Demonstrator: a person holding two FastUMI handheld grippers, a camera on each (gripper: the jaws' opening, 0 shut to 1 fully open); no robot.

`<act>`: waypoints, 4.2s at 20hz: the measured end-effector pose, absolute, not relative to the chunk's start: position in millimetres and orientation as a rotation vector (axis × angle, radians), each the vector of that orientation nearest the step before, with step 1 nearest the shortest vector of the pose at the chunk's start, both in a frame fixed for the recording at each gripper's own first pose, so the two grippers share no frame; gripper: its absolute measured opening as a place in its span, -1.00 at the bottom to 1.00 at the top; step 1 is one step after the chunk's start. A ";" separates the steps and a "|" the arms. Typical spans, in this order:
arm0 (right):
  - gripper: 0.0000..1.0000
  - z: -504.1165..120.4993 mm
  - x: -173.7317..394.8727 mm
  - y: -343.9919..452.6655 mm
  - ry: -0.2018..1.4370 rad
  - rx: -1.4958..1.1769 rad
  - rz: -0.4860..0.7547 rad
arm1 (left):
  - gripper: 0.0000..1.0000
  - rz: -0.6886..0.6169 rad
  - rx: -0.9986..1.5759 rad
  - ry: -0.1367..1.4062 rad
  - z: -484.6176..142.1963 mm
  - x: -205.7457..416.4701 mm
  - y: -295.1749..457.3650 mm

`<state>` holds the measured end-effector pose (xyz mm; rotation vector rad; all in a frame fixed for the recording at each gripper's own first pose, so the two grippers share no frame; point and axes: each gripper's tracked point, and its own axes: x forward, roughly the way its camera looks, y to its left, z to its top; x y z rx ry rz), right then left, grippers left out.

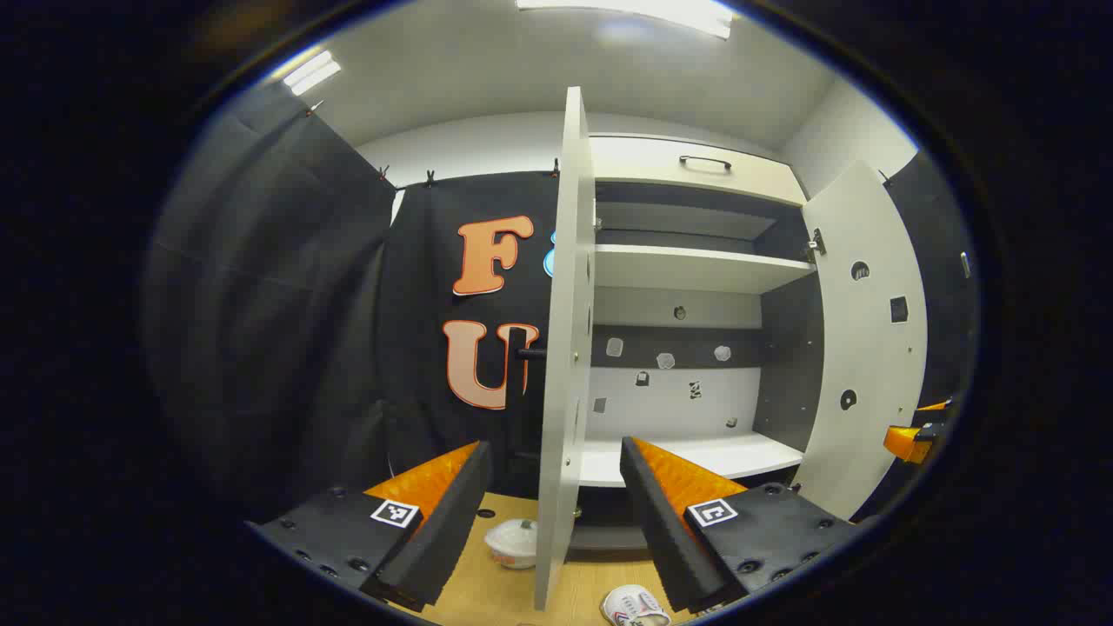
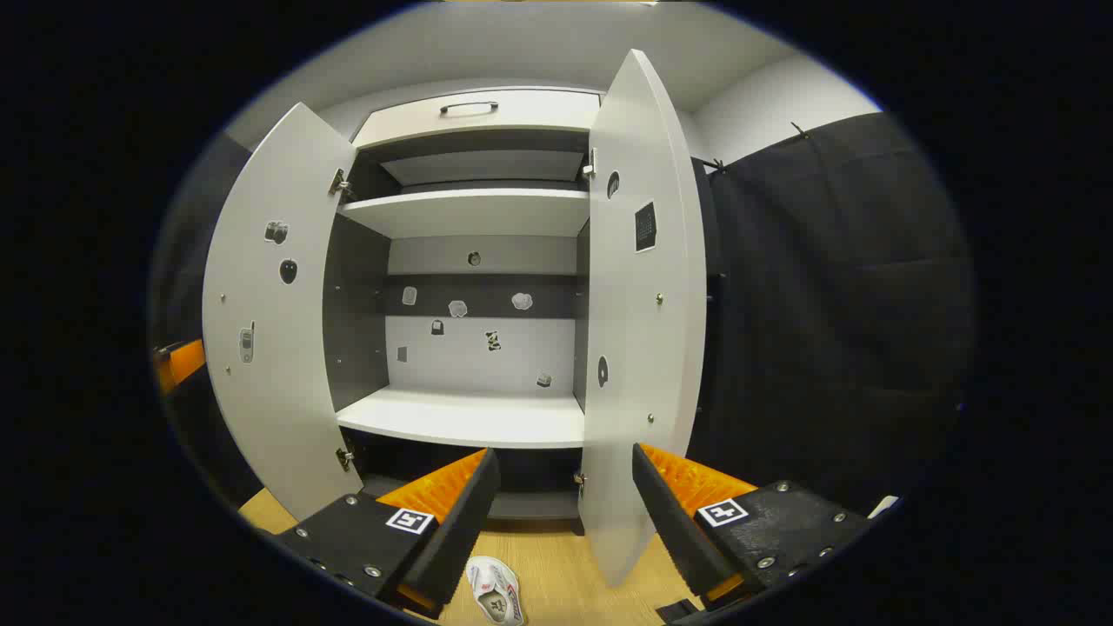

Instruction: Grab one shoe with the right hand and put it into the shoe cabinet, grab the other shoe with the left hand and put it into the shoe cabinet; then close the right door with the right hand and the left door with the left hand.

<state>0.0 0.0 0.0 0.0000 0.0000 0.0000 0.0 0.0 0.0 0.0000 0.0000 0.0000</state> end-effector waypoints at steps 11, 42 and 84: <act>0.89 -3.5 -3.9 -14.0 0.004 0.004 -0.024 | 0.87 -0.050 0.007 -0.009 4.9 7.7 -23.6; 0.89 -286.4 30.5 59.1 0.473 -0.002 0.128 | 0.93 -0.011 0.064 -0.012 5.6 7.9 -5.9; -1.00 -237.6 82.7 86.6 0.655 0.134 0.028 | 0.93 -0.011 0.056 0.054 -28.7 9.4 -8.2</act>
